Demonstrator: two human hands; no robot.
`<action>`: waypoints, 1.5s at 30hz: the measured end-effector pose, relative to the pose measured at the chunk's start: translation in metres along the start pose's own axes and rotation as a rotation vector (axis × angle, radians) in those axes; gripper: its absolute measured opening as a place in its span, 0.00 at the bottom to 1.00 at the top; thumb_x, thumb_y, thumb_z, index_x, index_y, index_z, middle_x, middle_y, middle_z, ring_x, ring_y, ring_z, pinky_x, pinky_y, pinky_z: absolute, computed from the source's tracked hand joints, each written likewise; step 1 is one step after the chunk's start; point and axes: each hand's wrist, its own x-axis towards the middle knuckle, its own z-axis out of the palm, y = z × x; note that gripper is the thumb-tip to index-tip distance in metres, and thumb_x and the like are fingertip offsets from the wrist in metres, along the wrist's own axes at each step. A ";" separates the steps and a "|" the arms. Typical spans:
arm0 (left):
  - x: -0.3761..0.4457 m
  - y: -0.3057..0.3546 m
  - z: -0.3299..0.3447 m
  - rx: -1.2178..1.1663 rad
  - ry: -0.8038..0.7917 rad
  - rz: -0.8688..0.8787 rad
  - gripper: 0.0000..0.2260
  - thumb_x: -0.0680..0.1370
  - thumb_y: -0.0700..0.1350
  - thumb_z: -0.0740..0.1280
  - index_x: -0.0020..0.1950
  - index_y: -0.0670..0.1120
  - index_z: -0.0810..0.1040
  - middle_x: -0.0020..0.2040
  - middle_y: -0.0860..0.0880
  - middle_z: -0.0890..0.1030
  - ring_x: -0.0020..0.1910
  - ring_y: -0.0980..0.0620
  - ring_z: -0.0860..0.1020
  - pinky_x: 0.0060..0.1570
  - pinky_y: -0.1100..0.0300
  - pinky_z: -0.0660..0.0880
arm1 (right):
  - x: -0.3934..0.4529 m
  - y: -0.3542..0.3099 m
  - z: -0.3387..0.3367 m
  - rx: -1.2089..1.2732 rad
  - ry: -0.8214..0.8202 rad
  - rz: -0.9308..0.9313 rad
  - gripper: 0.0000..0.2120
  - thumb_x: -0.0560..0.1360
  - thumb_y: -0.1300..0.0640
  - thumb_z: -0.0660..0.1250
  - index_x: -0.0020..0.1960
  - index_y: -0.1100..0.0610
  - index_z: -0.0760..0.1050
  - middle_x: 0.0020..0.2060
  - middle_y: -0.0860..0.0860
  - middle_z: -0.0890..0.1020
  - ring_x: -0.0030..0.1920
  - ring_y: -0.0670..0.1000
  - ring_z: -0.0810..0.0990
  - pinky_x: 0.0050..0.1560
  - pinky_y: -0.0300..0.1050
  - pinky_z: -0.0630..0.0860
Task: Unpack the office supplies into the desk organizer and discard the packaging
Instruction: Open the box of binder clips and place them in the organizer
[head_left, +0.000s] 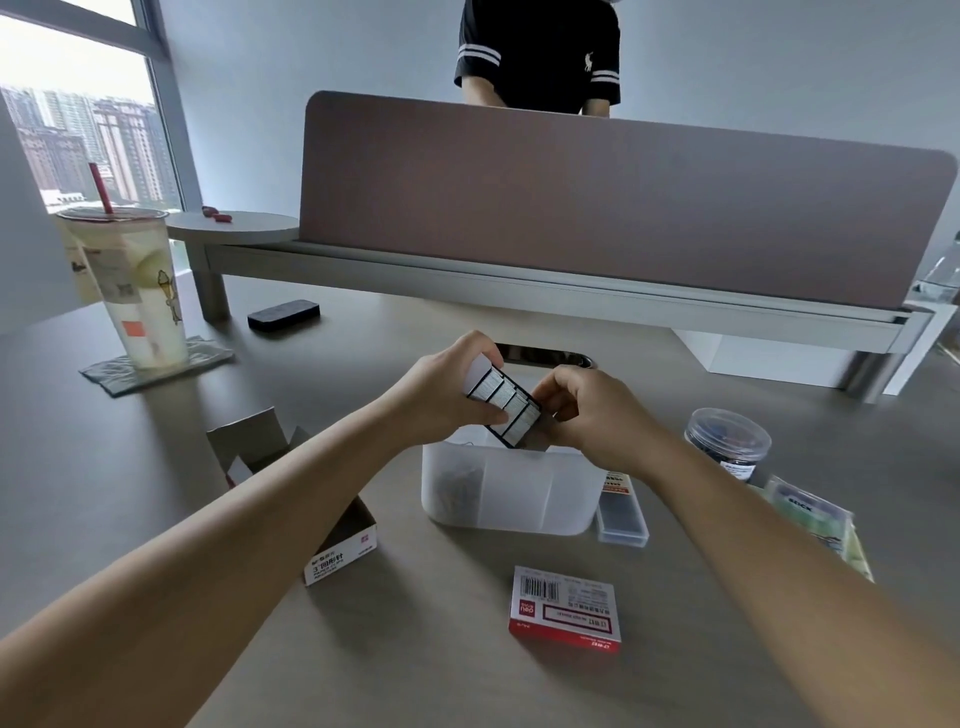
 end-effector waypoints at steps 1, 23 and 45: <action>0.000 0.000 0.000 -0.001 -0.004 0.003 0.19 0.68 0.38 0.71 0.49 0.51 0.65 0.45 0.48 0.73 0.41 0.50 0.70 0.37 0.62 0.69 | 0.000 0.001 -0.001 -0.014 0.004 -0.007 0.09 0.69 0.62 0.70 0.47 0.56 0.73 0.40 0.50 0.78 0.38 0.48 0.75 0.44 0.44 0.74; 0.005 -0.006 -0.002 0.005 0.003 0.071 0.24 0.66 0.35 0.72 0.58 0.47 0.69 0.53 0.49 0.72 0.51 0.46 0.73 0.49 0.53 0.75 | 0.000 0.009 -0.002 0.052 0.020 -0.064 0.14 0.67 0.63 0.71 0.49 0.52 0.73 0.38 0.46 0.77 0.39 0.50 0.75 0.47 0.46 0.75; 0.010 -0.005 0.001 0.054 -0.017 0.090 0.27 0.66 0.36 0.73 0.63 0.47 0.68 0.55 0.50 0.72 0.52 0.49 0.72 0.49 0.60 0.71 | 0.003 0.009 0.000 -0.005 0.073 -0.046 0.13 0.70 0.62 0.68 0.54 0.57 0.74 0.44 0.52 0.80 0.44 0.53 0.78 0.44 0.41 0.75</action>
